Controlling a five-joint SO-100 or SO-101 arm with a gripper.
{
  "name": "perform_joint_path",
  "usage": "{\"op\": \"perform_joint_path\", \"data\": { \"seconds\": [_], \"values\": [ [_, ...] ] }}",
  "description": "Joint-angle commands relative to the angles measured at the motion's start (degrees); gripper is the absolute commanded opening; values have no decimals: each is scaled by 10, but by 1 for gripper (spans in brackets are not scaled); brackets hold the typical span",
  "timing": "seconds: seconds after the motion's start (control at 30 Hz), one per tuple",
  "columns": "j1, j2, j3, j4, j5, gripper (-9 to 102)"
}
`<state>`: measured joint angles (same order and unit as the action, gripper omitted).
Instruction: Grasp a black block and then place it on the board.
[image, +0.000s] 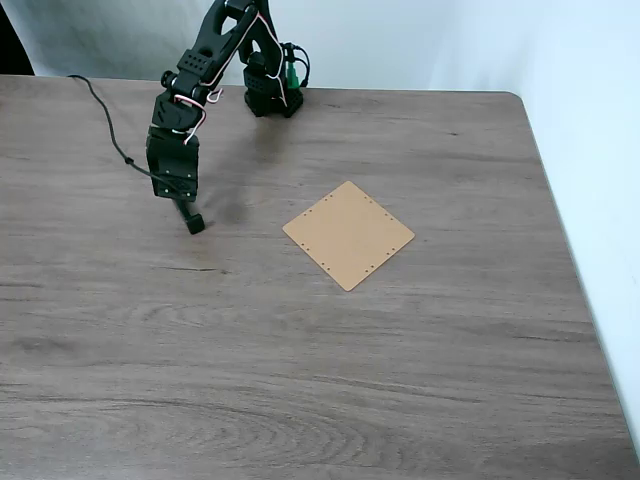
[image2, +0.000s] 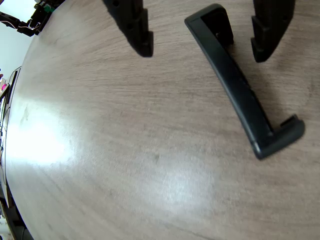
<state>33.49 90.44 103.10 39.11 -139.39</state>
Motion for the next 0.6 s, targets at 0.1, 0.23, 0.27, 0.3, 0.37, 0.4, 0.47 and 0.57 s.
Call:
{"op": "perform_joint_path", "data": {
  "seconds": [0.1, 0.23, 0.27, 0.3, 0.37, 0.4, 0.47, 0.57],
  "values": [
    [10, 8, -28, -4, -14, 26],
    [13, 4, -23, -8, -15, 26],
    [14, 4, -21, -9, -15, 26],
    [15, 2, -20, -10, -15, 26],
    [18, -1, -20, -10, -15, 25],
    [18, -2, -20, -10, -15, 25],
    [19, -5, -19, -11, -15, 25],
    [21, -12, -17, -21, -17, 25]
  ]
}}
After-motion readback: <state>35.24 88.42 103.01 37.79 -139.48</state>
